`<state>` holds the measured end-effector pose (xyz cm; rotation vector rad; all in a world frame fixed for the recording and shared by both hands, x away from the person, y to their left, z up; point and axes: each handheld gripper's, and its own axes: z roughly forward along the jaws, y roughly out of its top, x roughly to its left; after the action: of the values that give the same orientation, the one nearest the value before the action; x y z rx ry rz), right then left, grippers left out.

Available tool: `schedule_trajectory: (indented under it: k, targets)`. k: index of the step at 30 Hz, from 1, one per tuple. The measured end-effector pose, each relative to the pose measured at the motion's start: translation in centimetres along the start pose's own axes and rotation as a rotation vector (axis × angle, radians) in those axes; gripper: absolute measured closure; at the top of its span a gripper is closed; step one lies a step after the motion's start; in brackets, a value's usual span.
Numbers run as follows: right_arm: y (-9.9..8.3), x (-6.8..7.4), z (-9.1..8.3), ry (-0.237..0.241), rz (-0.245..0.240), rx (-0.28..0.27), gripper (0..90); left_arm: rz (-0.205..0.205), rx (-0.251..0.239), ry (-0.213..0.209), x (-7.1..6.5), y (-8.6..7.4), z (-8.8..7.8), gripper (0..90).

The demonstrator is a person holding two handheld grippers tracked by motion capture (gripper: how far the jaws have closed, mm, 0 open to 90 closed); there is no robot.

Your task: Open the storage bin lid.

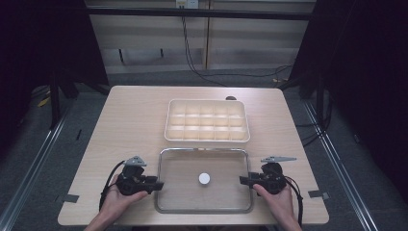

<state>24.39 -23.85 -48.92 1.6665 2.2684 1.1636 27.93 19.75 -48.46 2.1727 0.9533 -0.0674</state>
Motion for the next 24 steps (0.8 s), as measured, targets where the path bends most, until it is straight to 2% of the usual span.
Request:
schedule_trajectory:
  k: [3,6,8,10,14,15,17,21,24]
  targets:
    - [0.0,0.1,0.1,-0.035,-0.021,-0.005,49.2,-0.009,0.018,-0.003,-0.1,0.0,0.3,57.1]
    - [-0.1,0.2,0.6,-0.046,-0.024,0.015,42.6,-0.01,0.025,-0.011,-0.1,0.0,0.5,55.3]
    - [-0.1,0.1,0.6,-0.019,-0.006,0.007,37.0,-0.007,0.03,-0.007,-0.1,0.0,0.6,54.1]
    - [-0.2,-0.2,0.6,-0.006,0.006,0.006,37.7,-0.003,0.039,-0.014,-0.1,0.0,0.7,53.0]
    - [-0.2,-0.2,0.5,-0.011,0.008,0.002,36.5,0.011,0.038,-0.008,-0.4,0.0,0.8,49.7]
    - [-0.2,-0.2,0.4,-0.03,0.016,-0.007,34.2,0.012,0.037,-0.007,-0.4,0.0,0.8,44.6]
    - [-0.2,-0.3,0.3,-0.036,0.012,-0.011,34.3,0.011,0.031,0.013,-0.4,0.0,0.7,43.2]
    - [-0.1,-0.5,-0.2,-0.018,0.021,-0.048,32.8,0.006,0.028,0.015,-0.2,0.1,0.7,41.5]
    - [0.0,-0.5,-0.7,0.017,-0.01,-0.088,32.5,0.012,0.009,0.021,-0.3,0.1,0.4,38.2]
